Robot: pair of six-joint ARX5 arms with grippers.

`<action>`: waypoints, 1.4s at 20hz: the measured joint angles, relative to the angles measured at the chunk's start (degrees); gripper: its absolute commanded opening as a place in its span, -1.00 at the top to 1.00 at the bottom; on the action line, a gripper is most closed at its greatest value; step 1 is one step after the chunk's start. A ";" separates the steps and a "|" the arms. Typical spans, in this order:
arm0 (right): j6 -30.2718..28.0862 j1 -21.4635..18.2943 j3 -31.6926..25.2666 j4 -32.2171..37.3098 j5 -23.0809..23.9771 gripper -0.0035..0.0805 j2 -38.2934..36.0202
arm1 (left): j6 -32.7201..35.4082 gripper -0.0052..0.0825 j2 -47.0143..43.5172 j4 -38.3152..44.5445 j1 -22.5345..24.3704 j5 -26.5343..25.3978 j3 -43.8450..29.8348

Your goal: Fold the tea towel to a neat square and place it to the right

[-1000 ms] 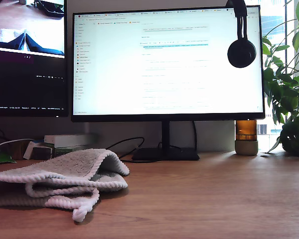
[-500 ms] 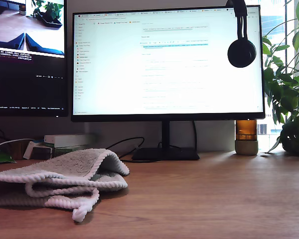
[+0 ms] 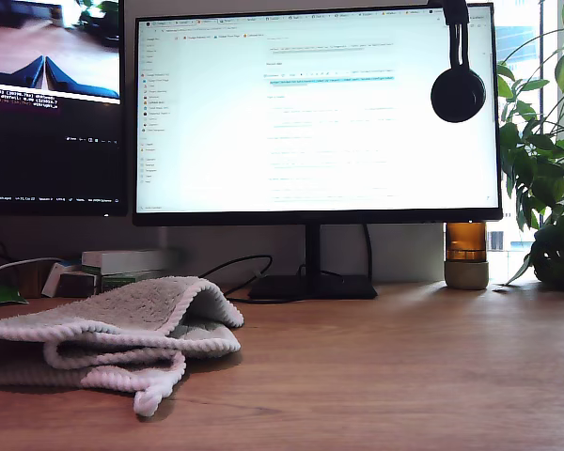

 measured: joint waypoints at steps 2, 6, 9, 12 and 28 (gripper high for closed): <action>0.85 2.54 0.00 0.31 -1.11 0.95 0.76 | 2.34 0.93 0.00 0.02 -4.59 0.24 0.00; 2.36 8.83 0.04 0.90 -2.62 0.95 6.95 | 6.16 0.93 0.98 1.44 -14.75 -3.50 0.00; 2.36 13.35 2.49 0.70 -2.95 0.95 14.29 | 10.01 0.93 6.93 3.98 -23.02 -9.57 0.00; 1.81 15.65 9.03 1.20 -3.50 0.95 22.71 | 11.80 0.93 14.29 3.67 -28.61 -17.31 0.46; -17.07 20.48 25.51 5.51 -16.00 0.95 54.84 | 45.46 -0.23 38.97 -16.50 -34.80 -16.90 22.64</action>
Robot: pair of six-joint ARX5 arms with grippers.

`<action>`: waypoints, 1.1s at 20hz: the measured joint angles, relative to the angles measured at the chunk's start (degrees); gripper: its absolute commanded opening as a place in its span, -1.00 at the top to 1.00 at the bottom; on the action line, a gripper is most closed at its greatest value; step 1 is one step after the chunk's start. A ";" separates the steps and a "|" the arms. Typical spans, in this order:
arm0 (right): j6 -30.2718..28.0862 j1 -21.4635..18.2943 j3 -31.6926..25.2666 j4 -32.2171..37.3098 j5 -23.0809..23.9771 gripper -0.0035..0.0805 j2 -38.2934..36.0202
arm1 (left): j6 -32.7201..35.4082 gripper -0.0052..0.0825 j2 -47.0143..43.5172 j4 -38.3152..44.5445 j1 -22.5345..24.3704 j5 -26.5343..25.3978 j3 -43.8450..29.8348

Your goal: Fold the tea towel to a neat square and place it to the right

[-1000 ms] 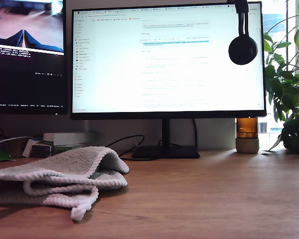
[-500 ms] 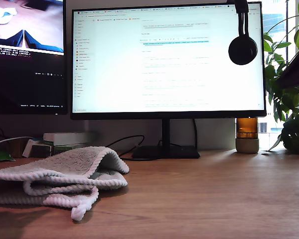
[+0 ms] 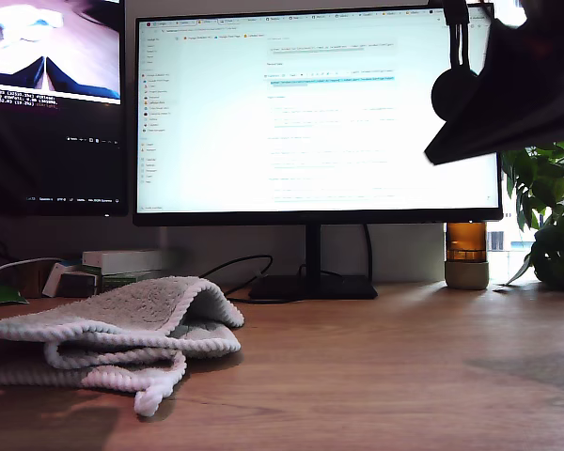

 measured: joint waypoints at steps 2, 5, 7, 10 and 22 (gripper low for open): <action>0.00 0.24 0.00 0.63 0.00 0.95 1.14 | 1.51 -0.23 3.89 -0.22 0.02 -1.86 -0.02; 0.00 0.35 0.00 1.18 0.00 0.95 1.11 | 2.91 -0.23 8.11 5.42 0.55 -2.29 0.00; 0.00 0.35 0.00 1.40 0.00 0.95 1.11 | 5.03 -0.23 11.78 5.92 1.36 -2.36 0.00; 0.00 0.35 0.00 1.60 0.00 0.95 1.14 | 6.36 -0.23 17.99 8.50 2.49 -4.61 0.00; 0.00 0.35 0.00 2.47 0.00 0.95 1.11 | 10.88 -0.22 22.53 13.51 7.54 -4.52 0.00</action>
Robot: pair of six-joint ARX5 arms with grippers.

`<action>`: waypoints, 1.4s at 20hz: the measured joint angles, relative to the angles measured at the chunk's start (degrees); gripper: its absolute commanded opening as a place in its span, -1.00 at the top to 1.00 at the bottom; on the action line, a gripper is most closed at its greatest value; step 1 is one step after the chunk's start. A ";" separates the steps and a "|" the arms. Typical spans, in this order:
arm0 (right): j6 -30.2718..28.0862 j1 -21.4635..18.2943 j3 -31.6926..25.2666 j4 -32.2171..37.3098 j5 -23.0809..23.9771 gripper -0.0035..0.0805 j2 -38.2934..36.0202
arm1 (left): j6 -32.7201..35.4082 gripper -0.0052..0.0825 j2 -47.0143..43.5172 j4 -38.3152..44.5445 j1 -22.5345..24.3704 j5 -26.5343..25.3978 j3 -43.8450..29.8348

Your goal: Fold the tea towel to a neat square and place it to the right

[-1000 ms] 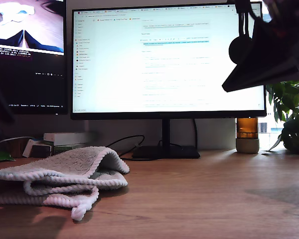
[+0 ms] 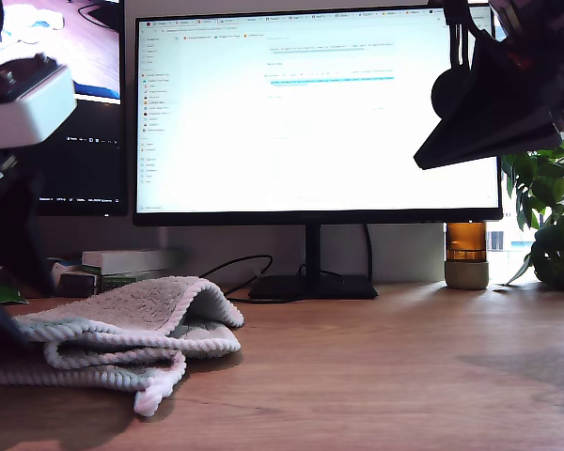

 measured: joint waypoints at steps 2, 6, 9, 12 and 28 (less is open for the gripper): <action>0.00 0.00 0.00 0.17 0.00 0.95 0.00 | 0.81 -0.22 2.32 0.76 0.37 0.09 0.00; 0.02 0.00 0.00 0.22 0.00 0.95 0.00 | 1.27 -0.15 5.86 5.53 0.52 0.09 0.00; 0.02 0.00 0.00 0.22 0.00 0.95 0.00 | 2.47 0.22 5.86 6.10 1.11 0.09 0.00; 0.02 0.00 0.00 0.22 0.00 0.95 0.00 | 2.58 0.48 5.86 6.10 1.33 0.09 0.00; 0.02 0.00 0.00 0.46 0.00 0.95 0.00 | 2.60 0.54 3.93 5.42 1.70 -1.81 1.68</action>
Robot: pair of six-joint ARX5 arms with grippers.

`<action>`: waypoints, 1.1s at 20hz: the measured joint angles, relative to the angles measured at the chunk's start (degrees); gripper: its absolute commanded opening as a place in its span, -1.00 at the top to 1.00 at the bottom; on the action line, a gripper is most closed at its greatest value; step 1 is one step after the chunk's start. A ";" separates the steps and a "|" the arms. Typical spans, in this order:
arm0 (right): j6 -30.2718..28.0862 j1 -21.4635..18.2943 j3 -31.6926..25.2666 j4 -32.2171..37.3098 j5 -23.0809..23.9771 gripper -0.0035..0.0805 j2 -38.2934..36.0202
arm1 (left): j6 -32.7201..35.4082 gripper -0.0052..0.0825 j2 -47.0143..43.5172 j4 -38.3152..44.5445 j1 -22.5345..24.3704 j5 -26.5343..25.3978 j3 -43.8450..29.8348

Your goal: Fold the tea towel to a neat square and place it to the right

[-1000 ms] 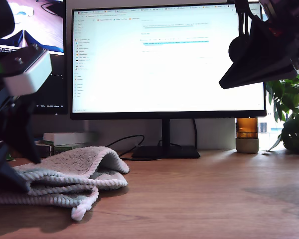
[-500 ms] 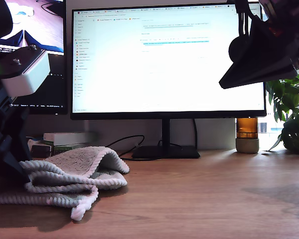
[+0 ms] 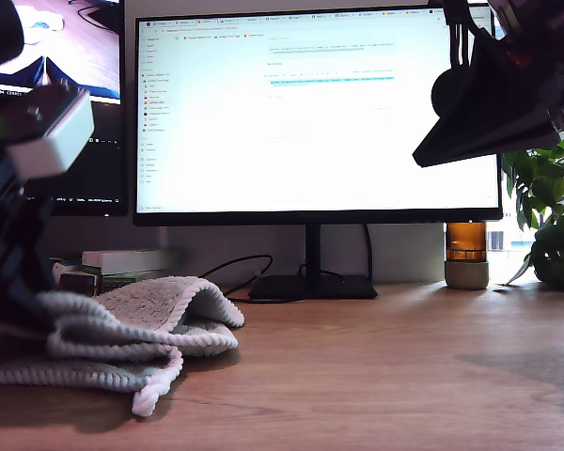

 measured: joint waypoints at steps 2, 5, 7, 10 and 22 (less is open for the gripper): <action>0.00 0.00 0.00 0.00 0.00 0.95 0.00 | 0.00 0.54 -0.02 -1.38 0.04 0.00 0.02; 0.00 0.00 0.00 0.00 0.00 0.95 0.00 | 0.00 0.45 -0.02 -1.73 0.04 0.00 0.02; 0.00 0.00 0.00 0.04 -0.24 0.95 0.00 | 0.00 0.45 -0.02 -1.88 0.04 0.02 0.02; 0.00 0.00 0.00 0.37 -0.24 0.95 0.00 | 0.00 0.73 -0.02 -1.90 0.04 0.00 0.02; -21.31 11.30 0.00 8.35 -0.39 0.51 3.58 | 0.02 0.94 -7.89 -7.08 0.04 1.53 3.28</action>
